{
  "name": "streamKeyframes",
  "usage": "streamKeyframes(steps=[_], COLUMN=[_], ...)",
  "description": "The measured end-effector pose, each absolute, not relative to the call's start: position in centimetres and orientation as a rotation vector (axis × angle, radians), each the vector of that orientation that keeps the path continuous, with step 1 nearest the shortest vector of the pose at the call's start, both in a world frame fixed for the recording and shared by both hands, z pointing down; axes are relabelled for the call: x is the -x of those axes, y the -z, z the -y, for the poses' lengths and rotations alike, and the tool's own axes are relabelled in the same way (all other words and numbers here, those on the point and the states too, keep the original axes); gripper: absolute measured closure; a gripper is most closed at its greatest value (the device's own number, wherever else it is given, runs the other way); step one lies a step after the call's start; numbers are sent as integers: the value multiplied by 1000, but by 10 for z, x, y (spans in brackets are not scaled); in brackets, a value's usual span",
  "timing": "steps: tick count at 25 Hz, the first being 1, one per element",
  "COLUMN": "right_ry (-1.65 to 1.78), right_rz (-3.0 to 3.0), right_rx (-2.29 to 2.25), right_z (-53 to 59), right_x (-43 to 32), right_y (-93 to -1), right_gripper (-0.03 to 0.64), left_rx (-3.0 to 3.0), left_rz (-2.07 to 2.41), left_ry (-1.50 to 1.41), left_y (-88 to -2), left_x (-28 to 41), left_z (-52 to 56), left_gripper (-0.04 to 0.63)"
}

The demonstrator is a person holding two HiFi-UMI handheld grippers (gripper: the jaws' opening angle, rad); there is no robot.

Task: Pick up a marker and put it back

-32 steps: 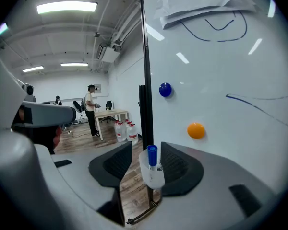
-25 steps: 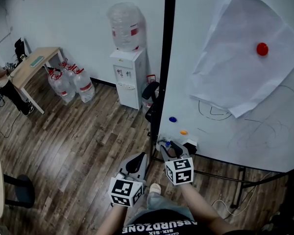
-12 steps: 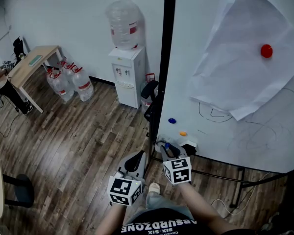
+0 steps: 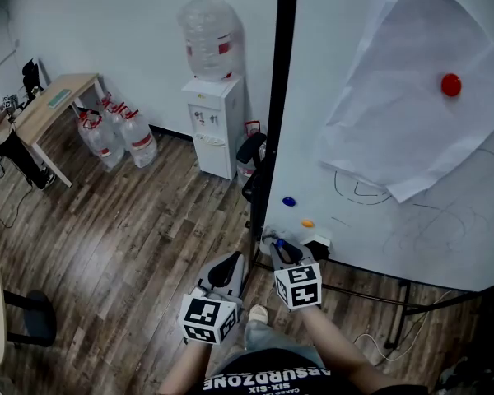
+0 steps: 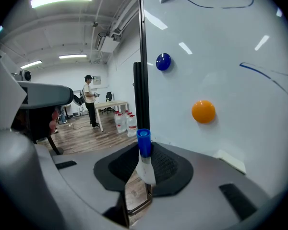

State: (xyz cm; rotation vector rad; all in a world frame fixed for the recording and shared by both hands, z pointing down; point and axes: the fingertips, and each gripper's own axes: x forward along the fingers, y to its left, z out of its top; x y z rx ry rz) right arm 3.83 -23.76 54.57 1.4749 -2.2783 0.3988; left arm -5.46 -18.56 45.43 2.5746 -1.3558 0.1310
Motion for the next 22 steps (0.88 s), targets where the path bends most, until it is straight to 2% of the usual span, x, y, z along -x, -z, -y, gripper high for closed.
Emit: streamKeyframes(steps=[22], right_ry=[-368], right_rz=[2319], right_rx=[-1496], right_z=[240], right_x=[-41], right_y=[-528], right_gripper=[545], left_rx=[-2568], left_rz=[1350], left_ry=[-149], left_y=[-459], left_x=[49], left_z=[179], left_gripper=[588])
